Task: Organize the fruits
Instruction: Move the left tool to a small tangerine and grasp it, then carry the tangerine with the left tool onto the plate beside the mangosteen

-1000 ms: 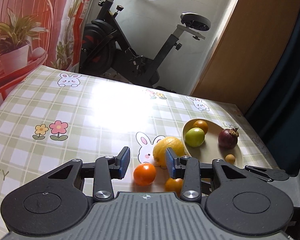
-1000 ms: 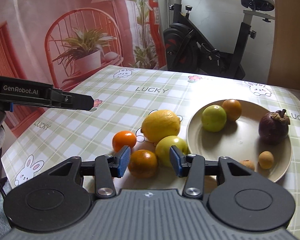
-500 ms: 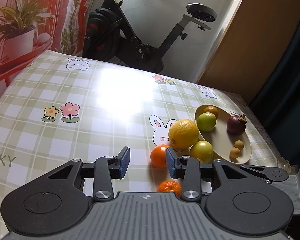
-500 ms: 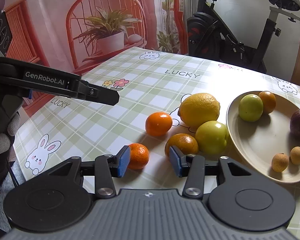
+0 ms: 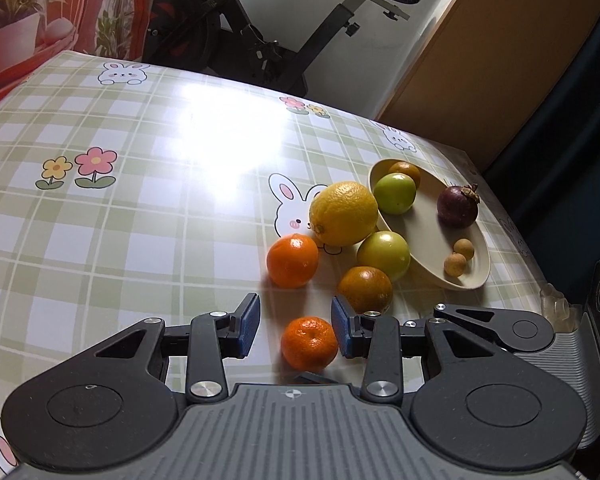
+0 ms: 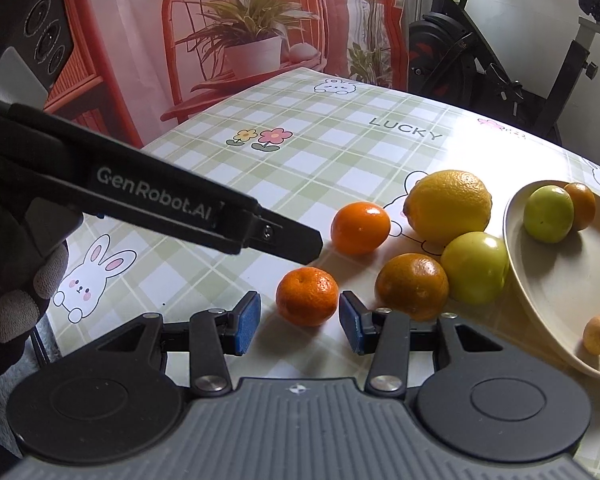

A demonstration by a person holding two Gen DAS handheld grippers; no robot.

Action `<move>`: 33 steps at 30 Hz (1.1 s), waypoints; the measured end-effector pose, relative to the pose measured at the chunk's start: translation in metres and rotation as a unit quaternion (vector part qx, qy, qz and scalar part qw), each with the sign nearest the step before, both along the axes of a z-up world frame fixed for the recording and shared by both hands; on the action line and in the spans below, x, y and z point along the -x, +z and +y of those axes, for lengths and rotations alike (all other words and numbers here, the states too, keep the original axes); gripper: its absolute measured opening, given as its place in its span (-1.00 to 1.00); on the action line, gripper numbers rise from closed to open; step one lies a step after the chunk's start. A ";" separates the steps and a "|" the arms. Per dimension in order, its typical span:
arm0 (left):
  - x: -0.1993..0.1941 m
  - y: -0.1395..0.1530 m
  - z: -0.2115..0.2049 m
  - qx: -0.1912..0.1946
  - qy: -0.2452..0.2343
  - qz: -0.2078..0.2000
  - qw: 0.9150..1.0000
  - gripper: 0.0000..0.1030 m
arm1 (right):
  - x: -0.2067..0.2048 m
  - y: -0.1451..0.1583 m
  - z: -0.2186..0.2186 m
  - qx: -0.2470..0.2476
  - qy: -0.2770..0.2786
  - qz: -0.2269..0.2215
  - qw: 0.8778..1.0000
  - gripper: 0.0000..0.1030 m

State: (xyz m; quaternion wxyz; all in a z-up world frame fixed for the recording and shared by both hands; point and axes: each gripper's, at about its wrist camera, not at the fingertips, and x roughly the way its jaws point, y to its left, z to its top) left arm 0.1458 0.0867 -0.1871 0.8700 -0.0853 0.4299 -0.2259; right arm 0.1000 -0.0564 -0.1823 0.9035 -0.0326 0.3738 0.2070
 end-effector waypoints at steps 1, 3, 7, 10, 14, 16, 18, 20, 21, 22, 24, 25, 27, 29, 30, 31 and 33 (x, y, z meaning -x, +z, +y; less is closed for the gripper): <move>0.000 -0.002 -0.001 0.000 -0.002 0.004 1.000 -0.20 | -0.001 -0.001 0.000 0.001 0.000 0.001 1.000 -0.09; 0.001 -0.006 -0.002 0.000 -0.007 0.010 1.000 -0.20 | -0.003 -0.004 0.000 -0.001 -0.002 0.004 1.000 -0.10; 0.000 -0.013 -0.005 0.002 -0.015 0.024 1.000 -0.20 | -0.006 -0.008 -0.003 -0.005 -0.008 0.008 1.000 -0.11; -0.001 -0.018 -0.008 0.004 -0.018 0.034 0.999 -0.20 | -0.007 -0.009 -0.004 -0.007 -0.010 0.008 1.000 -0.13; -0.001 -0.022 -0.013 0.001 -0.023 0.042 0.999 -0.20 | -0.006 -0.011 -0.004 -0.008 -0.010 0.010 1.000 -0.20; -0.002 -0.024 -0.015 -0.002 -0.024 0.044 0.999 -0.23 | -0.006 -0.012 -0.003 -0.008 -0.009 0.010 1.000 -0.24; -0.002 -0.025 -0.016 -0.004 -0.023 0.045 0.999 -0.23 | -0.005 -0.012 -0.002 -0.008 -0.009 0.008 1.000 -0.24; -0.001 -0.024 -0.017 -0.010 -0.024 0.041 0.999 -0.23 | -0.005 -0.012 -0.003 -0.009 -0.010 0.007 1.000 -0.25; 0.000 -0.022 -0.017 -0.011 -0.024 0.040 0.999 -0.24 | -0.004 -0.011 -0.004 -0.010 -0.010 0.005 1.000 -0.25; 0.000 -0.021 -0.017 -0.012 -0.024 0.038 0.999 -0.24 | -0.003 -0.010 -0.005 -0.012 -0.011 0.003 1.000 -0.25; 0.002 -0.016 -0.019 -0.014 -0.025 0.028 0.999 -0.24 | 0.000 -0.005 -0.006 -0.014 -0.012 -0.008 1.000 -0.25; 0.002 -0.013 -0.019 -0.015 -0.026 0.023 0.999 -0.24 | 0.001 -0.002 -0.007 -0.015 -0.012 -0.015 1.000 -0.25; 0.003 -0.004 -0.020 -0.016 -0.026 0.009 1.000 -0.24 | 0.005 0.006 -0.009 -0.016 -0.011 -0.032 0.999 -0.26; 0.004 0.006 -0.021 -0.015 -0.026 -0.005 1.000 -0.24 | 0.008 0.014 -0.011 -0.016 -0.012 -0.050 0.999 -0.26; 0.004 0.011 -0.022 -0.016 -0.026 -0.013 0.999 -0.24 | 0.009 0.018 -0.012 -0.014 -0.012 -0.060 0.998 -0.26; 0.003 0.017 -0.023 -0.016 -0.028 -0.021 0.999 -0.24 | 0.011 0.023 -0.012 -0.011 -0.013 -0.070 0.997 -0.26; 0.003 0.028 -0.027 -0.017 -0.033 -0.036 0.999 -0.24 | 0.012 0.032 -0.015 -0.007 -0.015 -0.090 0.996 -0.26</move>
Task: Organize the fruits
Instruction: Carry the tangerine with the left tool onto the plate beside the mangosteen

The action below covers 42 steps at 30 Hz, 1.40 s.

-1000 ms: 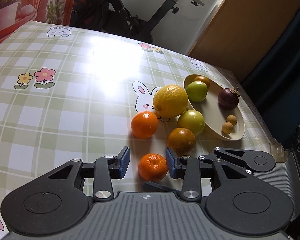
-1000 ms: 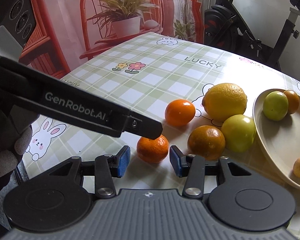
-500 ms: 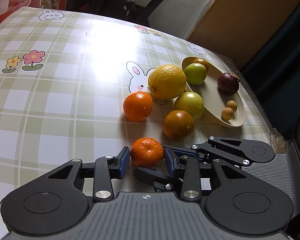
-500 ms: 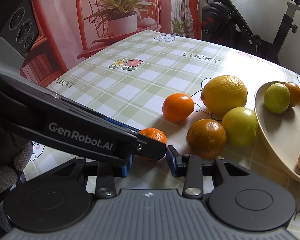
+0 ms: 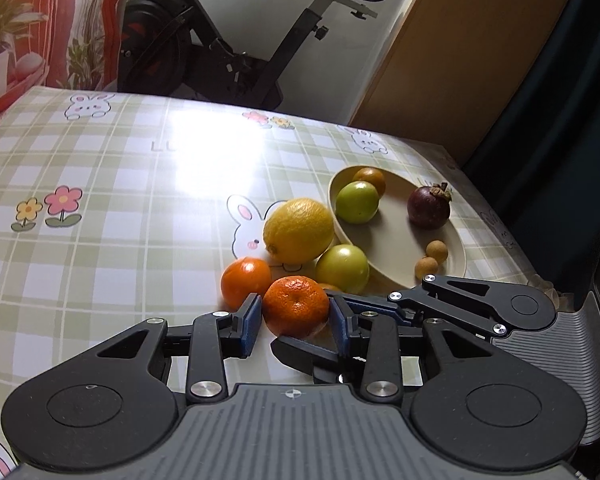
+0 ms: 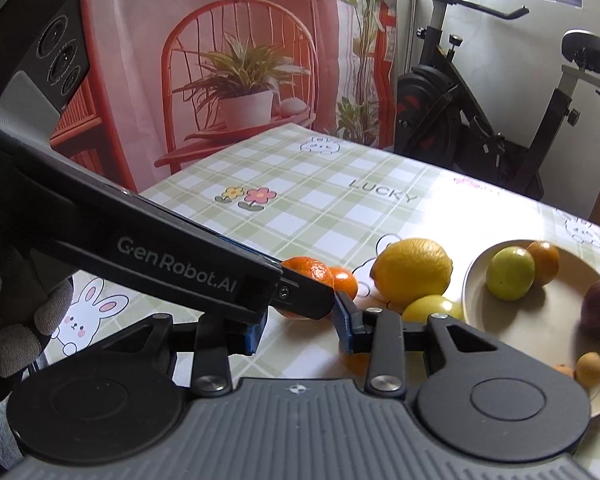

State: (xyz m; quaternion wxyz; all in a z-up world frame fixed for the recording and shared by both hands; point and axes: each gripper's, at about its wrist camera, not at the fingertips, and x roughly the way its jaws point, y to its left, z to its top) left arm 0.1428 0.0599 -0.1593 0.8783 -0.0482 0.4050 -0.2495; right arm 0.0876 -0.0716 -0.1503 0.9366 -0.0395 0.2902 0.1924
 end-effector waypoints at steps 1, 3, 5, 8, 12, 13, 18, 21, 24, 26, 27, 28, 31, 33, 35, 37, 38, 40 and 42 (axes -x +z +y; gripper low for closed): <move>0.000 0.005 -0.003 -0.002 -0.003 -0.008 1.000 -0.24 | 0.000 0.004 -0.002 0.001 -0.002 -0.007 1.000 -0.26; -0.002 0.017 -0.010 -0.006 -0.011 -0.025 1.000 -0.24 | -0.001 0.015 -0.007 -0.002 -0.007 -0.024 1.000 -0.26; -0.005 0.027 -0.016 -0.007 -0.016 -0.037 0.999 -0.24 | -0.001 0.025 -0.013 -0.004 -0.015 -0.039 0.999 -0.26; -0.011 0.044 -0.029 -0.004 -0.025 -0.055 0.998 -0.24 | -0.003 0.038 -0.024 -0.004 -0.028 -0.060 0.998 -0.26; -0.016 0.055 -0.052 -0.005 -0.038 -0.073 0.997 -0.24 | -0.006 0.049 -0.041 -0.009 -0.048 -0.077 0.996 -0.26; -0.017 0.057 -0.059 -0.008 -0.043 -0.076 0.996 -0.24 | -0.006 0.050 -0.045 -0.010 -0.053 -0.079 0.995 -0.26; -0.026 0.058 -0.088 -0.017 -0.070 -0.083 0.994 -0.24 | -0.007 0.050 -0.072 -0.009 -0.077 -0.088 0.993 -0.26; -0.034 0.053 -0.106 -0.022 -0.088 -0.080 0.993 -0.24 | -0.008 0.046 -0.089 -0.007 -0.093 -0.089 0.992 -0.26; -0.046 0.045 -0.126 -0.026 -0.103 -0.069 0.992 -0.24 | -0.011 0.038 -0.107 -0.012 -0.109 -0.083 0.991 -0.26; -0.052 0.037 -0.137 -0.029 -0.110 -0.058 0.992 -0.24 | -0.012 0.032 -0.120 -0.018 -0.118 -0.076 0.990 -0.26; -0.057 0.033 -0.143 -0.031 -0.112 -0.054 0.992 -0.25 | -0.013 0.028 -0.127 -0.023 -0.123 -0.071 0.990 -0.26; -0.060 0.029 -0.148 -0.036 -0.115 -0.050 0.991 -0.25 | -0.015 0.024 -0.133 -0.026 -0.126 -0.066 0.989 -0.26; -0.067 0.014 -0.165 -0.042 -0.120 -0.033 0.991 -0.25 | -0.018 0.011 -0.150 -0.035 -0.136 -0.052 0.989 -0.26; -0.071 0.004 -0.173 -0.042 -0.121 -0.019 0.992 -0.25 | -0.020 0.004 -0.159 -0.040 -0.140 -0.044 0.988 -0.26; -0.077 -0.006 -0.177 -0.046 -0.121 -0.006 0.992 -0.25 | -0.023 -0.004 -0.166 -0.045 -0.142 -0.035 0.988 -0.26; -0.082 -0.014 -0.182 -0.054 -0.120 0.002 0.991 -0.25 | -0.027 -0.011 -0.171 -0.056 -0.143 -0.025 0.988 -0.26; -0.084 -0.017 -0.184 -0.058 -0.119 0.005 0.991 -0.25 | -0.030 -0.014 -0.173 -0.059 -0.144 -0.022 0.988 -0.26; -0.090 -0.020 -0.187 -0.064 -0.117 0.012 0.991 -0.25 | -0.034 -0.020 -0.177 -0.064 -0.145 -0.016 0.987 -0.26; -0.095 -0.025 -0.193 -0.070 -0.114 0.018 0.991 -0.25 | -0.039 -0.024 -0.180 -0.068 -0.146 -0.011 0.987 -0.26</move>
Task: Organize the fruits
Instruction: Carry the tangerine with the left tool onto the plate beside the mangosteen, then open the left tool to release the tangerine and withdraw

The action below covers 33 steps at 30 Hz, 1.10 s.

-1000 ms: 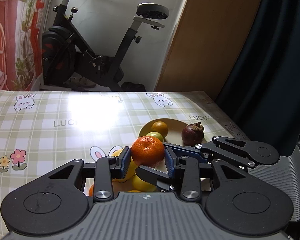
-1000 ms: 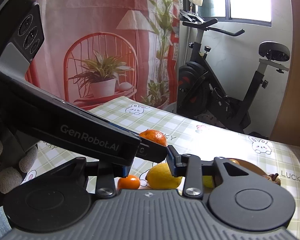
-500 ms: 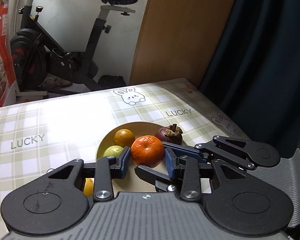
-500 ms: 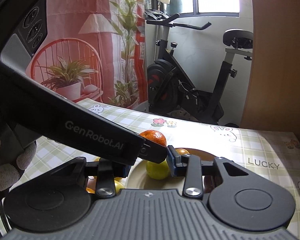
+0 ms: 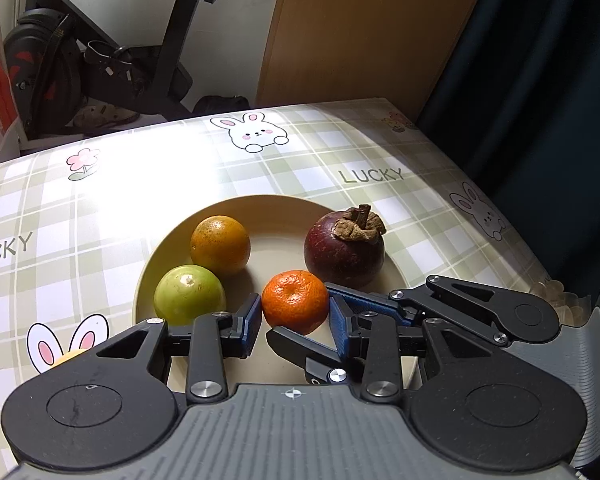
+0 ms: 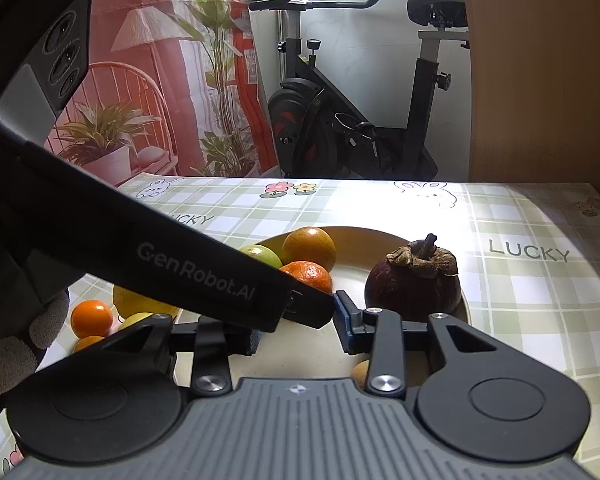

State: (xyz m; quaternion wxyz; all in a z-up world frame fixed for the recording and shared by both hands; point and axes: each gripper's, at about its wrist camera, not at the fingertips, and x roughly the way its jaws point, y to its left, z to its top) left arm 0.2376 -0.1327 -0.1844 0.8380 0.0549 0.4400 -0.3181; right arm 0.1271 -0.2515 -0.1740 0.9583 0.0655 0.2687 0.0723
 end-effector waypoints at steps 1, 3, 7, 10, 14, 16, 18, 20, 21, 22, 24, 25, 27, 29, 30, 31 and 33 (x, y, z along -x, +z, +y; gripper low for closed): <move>-0.001 -0.002 -0.001 -0.003 0.001 0.001 1.000 -0.25 | -0.002 -0.002 -0.001 -0.002 -0.001 0.003 1.000 -0.26; -0.005 -0.006 -0.004 -0.009 0.003 0.003 1.000 -0.25 | -0.006 -0.005 -0.002 -0.004 -0.004 0.007 1.000 -0.26; -0.010 -0.012 -0.008 -0.015 0.002 0.008 1.000 -0.25 | -0.016 -0.006 -0.002 0.002 -0.013 0.015 1.000 -0.25; -0.013 -0.018 -0.011 -0.015 0.003 0.014 1.000 -0.25 | -0.018 -0.010 -0.002 0.003 -0.020 0.024 1.000 -0.25; -0.015 -0.023 -0.014 -0.013 0.002 0.016 1.000 -0.25 | -0.020 -0.013 -0.003 0.004 -0.027 0.034 0.999 -0.25; -0.014 -0.021 -0.011 -0.008 0.001 0.017 1.000 -0.24 | -0.018 -0.012 -0.002 0.004 -0.030 0.036 0.999 -0.24; -0.014 -0.020 -0.009 -0.003 0.006 0.018 1.000 -0.23 | -0.016 -0.011 -0.001 0.003 -0.034 0.036 0.999 -0.24; -0.013 -0.016 -0.003 0.008 0.015 0.025 1.000 -0.22 | -0.014 -0.008 -0.002 0.002 -0.036 0.036 0.999 -0.24; -0.011 -0.013 0.000 0.016 0.018 0.026 0.999 -0.22 | -0.014 -0.006 -0.002 0.001 -0.039 0.036 0.999 -0.24; -0.009 -0.011 0.003 0.020 0.018 0.025 0.999 -0.22 | -0.012 -0.004 -0.002 0.000 -0.043 0.035 0.998 -0.23; -0.003 -0.005 0.008 0.029 0.020 0.018 0.999 -0.22 | -0.007 0.000 -0.002 -0.005 -0.049 0.031 0.998 -0.21; 0.000 -0.001 0.012 0.034 0.021 0.014 0.999 -0.22 | -0.004 0.002 -0.002 -0.007 -0.052 0.029 0.998 -0.21; 0.008 0.008 0.022 0.047 0.026 0.006 0.999 -0.22 | 0.003 0.008 -0.001 -0.010 -0.055 0.024 0.998 -0.21; 0.016 0.018 0.033 0.057 0.032 -0.006 0.998 -0.22 | 0.009 0.013 0.001 -0.011 -0.056 0.018 0.998 -0.21; 0.019 0.022 0.038 0.059 0.035 -0.011 0.998 -0.22 | 0.012 0.016 0.003 -0.011 -0.055 0.016 0.998 -0.21; 0.022 0.026 0.043 0.061 0.037 -0.017 0.997 -0.22 | 0.015 0.019 0.005 -0.010 -0.054 0.013 0.998 -0.21; 0.028 0.034 0.057 0.063 0.046 -0.028 0.997 -0.22 | 0.019 0.023 0.010 -0.008 -0.050 0.009 0.999 -0.21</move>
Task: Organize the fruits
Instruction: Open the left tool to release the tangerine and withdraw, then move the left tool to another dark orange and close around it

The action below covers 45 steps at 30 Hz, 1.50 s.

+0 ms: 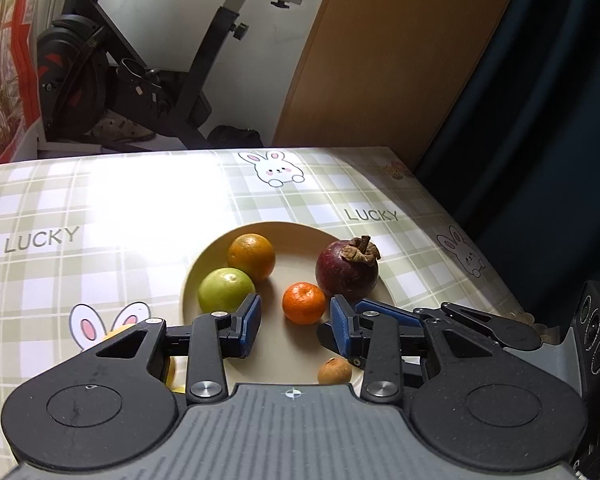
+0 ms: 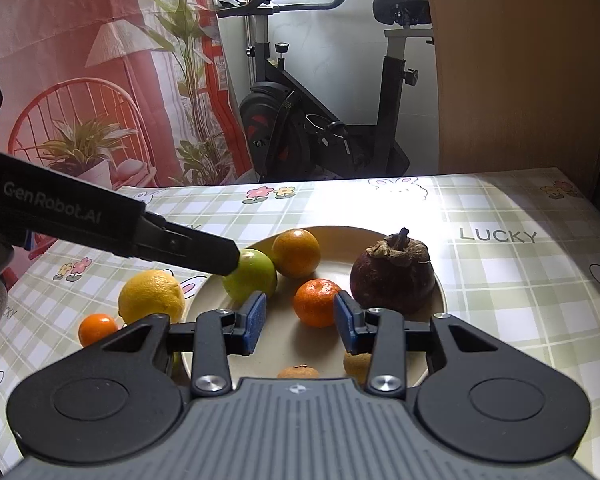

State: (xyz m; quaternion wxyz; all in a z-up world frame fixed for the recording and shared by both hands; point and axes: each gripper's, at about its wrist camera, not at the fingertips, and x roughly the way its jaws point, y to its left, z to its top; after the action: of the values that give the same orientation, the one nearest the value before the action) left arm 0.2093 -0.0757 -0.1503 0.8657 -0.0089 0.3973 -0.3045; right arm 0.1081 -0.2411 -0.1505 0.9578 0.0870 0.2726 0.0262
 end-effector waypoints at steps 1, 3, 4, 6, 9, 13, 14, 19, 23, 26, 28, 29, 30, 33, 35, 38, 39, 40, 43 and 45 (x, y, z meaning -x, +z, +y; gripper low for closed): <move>0.002 0.003 0.007 0.002 0.006 -0.003 1.000 -0.22 | 0.002 0.002 0.003 0.002 0.003 -0.002 1.000 -0.21; 0.007 0.009 0.024 0.007 0.020 -0.007 1.000 -0.22 | 0.005 0.006 0.012 0.008 0.012 -0.005 1.000 -0.21; 0.009 0.011 0.030 0.009 0.025 -0.009 1.000 -0.22 | 0.006 0.007 0.015 0.010 0.016 -0.006 1.000 -0.21; 0.013 0.015 0.044 0.010 0.038 -0.012 0.999 -0.22 | 0.009 0.009 0.024 0.014 0.027 -0.006 1.000 -0.21; 0.016 0.016 0.062 0.013 0.056 -0.013 0.998 -0.22 | 0.010 0.010 0.037 0.021 0.042 -0.003 0.999 -0.21; 0.021 0.012 0.077 0.018 0.070 -0.007 0.997 -0.22 | 0.010 0.008 0.056 0.032 0.068 0.004 0.997 -0.21; 0.022 0.011 0.079 0.019 0.072 -0.005 0.997 -0.22 | 0.010 0.007 0.061 0.035 0.074 0.006 0.997 -0.21; 0.025 0.002 0.090 0.019 0.079 0.007 0.997 -0.22 | 0.010 -0.002 0.084 0.040 0.105 0.024 0.993 -0.21; 0.031 -0.008 0.094 0.015 0.076 0.022 0.997 -0.22 | 0.009 -0.008 0.100 0.043 0.126 0.039 0.990 -0.21; 0.032 -0.014 0.097 0.014 0.075 0.030 0.997 -0.21 | 0.009 -0.011 0.112 0.049 0.146 0.048 0.987 -0.18; 0.032 -0.019 0.101 0.019 0.080 0.041 0.996 -0.18 | 0.008 -0.013 0.120 0.053 0.159 0.054 0.984 -0.16; 0.031 -0.022 0.103 0.024 0.083 0.047 0.995 -0.17 | 0.008 -0.015 0.123 0.055 0.163 0.057 0.983 -0.15; 0.031 -0.026 0.105 0.026 0.084 0.054 0.995 -0.17 | 0.007 -0.016 0.126 0.058 0.166 0.060 0.983 -0.15; 0.031 -0.033 0.107 0.027 0.080 0.063 0.994 -0.17 | 0.004 -0.021 0.130 0.061 0.168 0.070 0.982 -0.15; 0.032 -0.038 0.107 0.029 0.075 0.069 0.994 -0.17 | 0.001 -0.024 0.131 0.061 0.167 0.075 0.981 -0.15; 0.033 -0.043 0.107 0.030 0.071 0.075 0.994 -0.17 | -0.002 -0.027 0.132 0.059 0.167 0.084 0.981 -0.15; 0.032 -0.045 0.108 0.031 0.071 0.078 0.994 -0.17 | -0.003 -0.028 0.133 0.061 0.167 0.086 0.980 -0.15; 0.032 -0.047 0.108 0.032 0.072 0.080 0.994 -0.17 | -0.003 -0.029 0.134 0.061 0.167 0.088 0.980 -0.15; 0.033 -0.052 0.111 0.035 0.073 0.086 0.993 -0.17 | -0.005 -0.031 0.136 0.064 0.169 0.093 0.979 -0.15; 0.033 -0.054 0.111 0.037 0.072 0.089 0.993 -0.17 | -0.006 -0.031 0.137 0.067 0.169 0.094 0.979 -0.14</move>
State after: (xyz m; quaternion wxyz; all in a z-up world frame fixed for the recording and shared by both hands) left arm 0.1765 0.0358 -0.2041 0.8455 -0.0968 0.4595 -0.2542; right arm 0.1145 -0.1037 -0.1818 0.9132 -0.0225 0.3735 0.1613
